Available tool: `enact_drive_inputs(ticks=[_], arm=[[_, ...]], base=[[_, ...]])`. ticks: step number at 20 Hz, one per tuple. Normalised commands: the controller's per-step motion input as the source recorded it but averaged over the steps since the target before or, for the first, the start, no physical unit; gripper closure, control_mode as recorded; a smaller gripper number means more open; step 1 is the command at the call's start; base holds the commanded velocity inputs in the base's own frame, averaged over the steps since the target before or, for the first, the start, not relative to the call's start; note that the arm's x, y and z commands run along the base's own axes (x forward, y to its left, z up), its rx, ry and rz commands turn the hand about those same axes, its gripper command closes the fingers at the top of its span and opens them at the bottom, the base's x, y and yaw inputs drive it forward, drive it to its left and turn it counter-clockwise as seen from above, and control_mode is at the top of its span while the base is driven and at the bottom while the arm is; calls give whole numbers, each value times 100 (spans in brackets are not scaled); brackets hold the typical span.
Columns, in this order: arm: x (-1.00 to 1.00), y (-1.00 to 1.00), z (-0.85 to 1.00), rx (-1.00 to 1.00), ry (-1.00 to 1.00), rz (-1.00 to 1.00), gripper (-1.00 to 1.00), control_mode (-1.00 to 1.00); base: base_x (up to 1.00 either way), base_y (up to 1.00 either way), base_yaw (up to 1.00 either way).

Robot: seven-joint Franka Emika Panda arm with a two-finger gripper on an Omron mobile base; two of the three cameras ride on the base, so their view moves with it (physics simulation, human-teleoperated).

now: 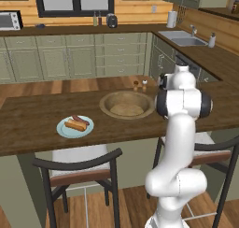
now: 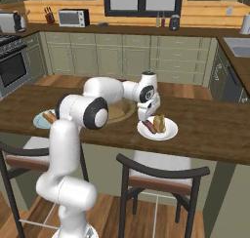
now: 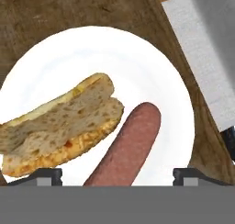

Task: Place one bun and one sausage from the bowl on each plate.

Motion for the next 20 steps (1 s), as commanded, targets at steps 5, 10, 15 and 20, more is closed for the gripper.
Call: enact_drive_inputs(ticks=[5, 10, 15, 20], arm=[[-96, 0, 100, 0, -37, 0, -100, -100], [-100, 0, 100, 0, -69, 0, -100, -100], [-100, 0, 100, 0, -81, 0, -100, -100], [-100, 0, 90, 0, -85, 0, -100, -100]], base=[[0, 0, 0], [0, 0, 0], [0, 0, 0], [0, 0, 0]])
